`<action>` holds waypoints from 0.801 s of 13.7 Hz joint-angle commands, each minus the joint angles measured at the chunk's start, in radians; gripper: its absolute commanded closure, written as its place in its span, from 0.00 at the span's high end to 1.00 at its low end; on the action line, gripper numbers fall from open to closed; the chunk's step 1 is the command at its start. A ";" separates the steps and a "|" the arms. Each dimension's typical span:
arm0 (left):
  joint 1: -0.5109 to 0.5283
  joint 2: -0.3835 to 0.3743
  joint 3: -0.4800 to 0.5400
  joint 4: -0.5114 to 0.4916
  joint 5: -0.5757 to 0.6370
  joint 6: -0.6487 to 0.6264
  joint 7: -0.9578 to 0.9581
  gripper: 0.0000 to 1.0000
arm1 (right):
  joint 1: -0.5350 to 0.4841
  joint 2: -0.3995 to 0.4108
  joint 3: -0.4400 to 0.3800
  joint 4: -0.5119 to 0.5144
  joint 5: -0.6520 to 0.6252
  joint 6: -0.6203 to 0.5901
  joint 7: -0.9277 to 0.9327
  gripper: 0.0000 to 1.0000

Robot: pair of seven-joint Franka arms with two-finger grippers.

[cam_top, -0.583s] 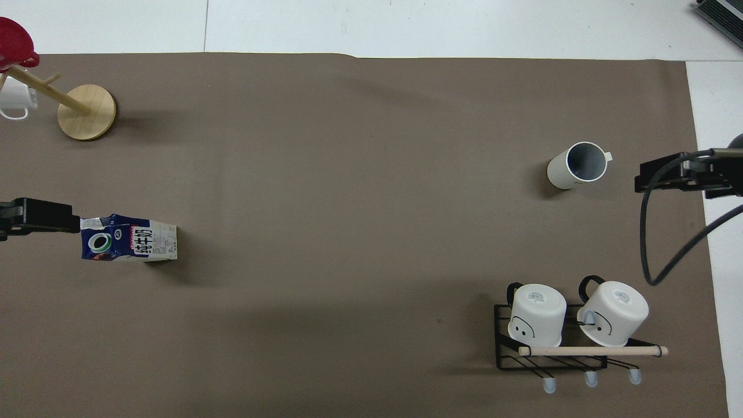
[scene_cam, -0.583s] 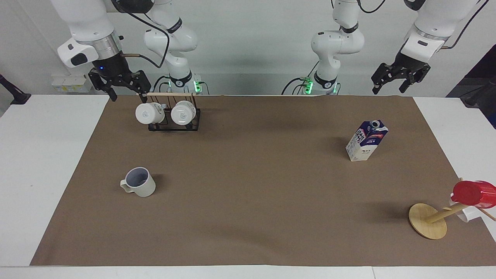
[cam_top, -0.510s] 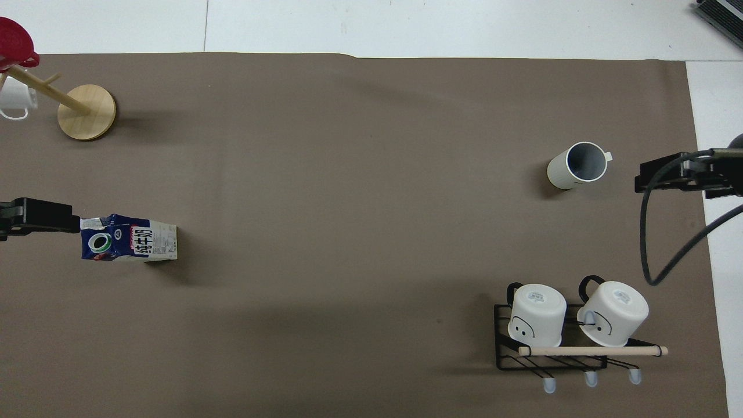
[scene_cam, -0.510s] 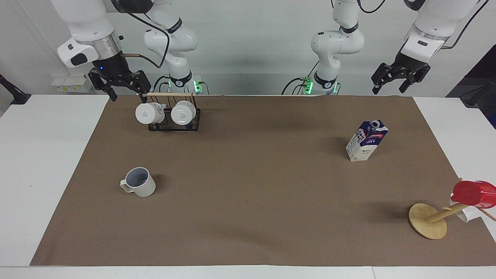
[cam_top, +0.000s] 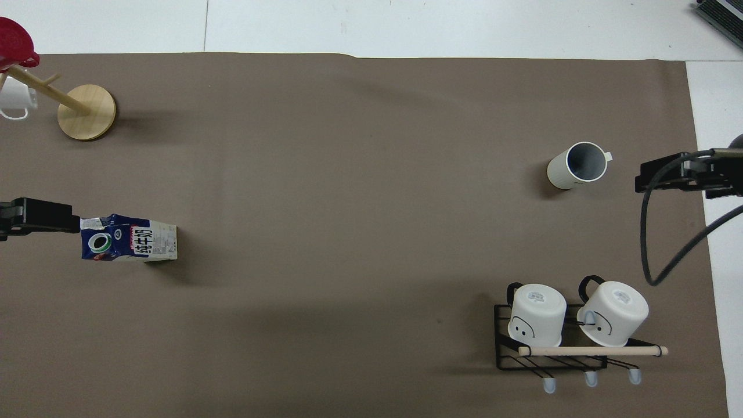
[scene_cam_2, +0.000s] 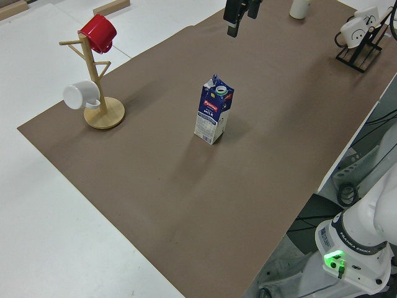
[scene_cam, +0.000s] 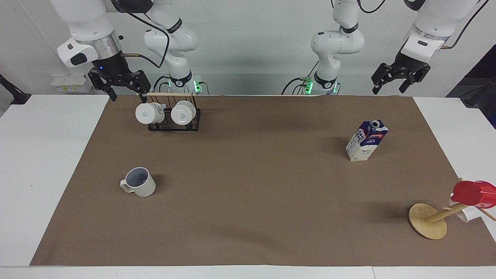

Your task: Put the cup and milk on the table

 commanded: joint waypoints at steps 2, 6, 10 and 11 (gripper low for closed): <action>0.006 0.002 -0.005 0.020 0.016 -0.023 -0.010 1.00 | -0.015 -0.010 0.007 -0.005 0.027 0.000 0.005 1.00; 0.006 0.002 -0.005 0.020 0.016 -0.023 -0.010 1.00 | -0.015 -0.012 0.007 -0.006 0.027 0.000 0.003 1.00; 0.006 0.002 -0.005 0.020 0.016 -0.023 -0.010 1.00 | -0.017 -0.010 0.006 -0.006 0.027 0.007 0.003 1.00; 0.006 0.002 -0.005 0.020 0.016 -0.023 -0.010 1.00 | -0.017 -0.010 0.006 -0.006 0.027 0.009 0.007 1.00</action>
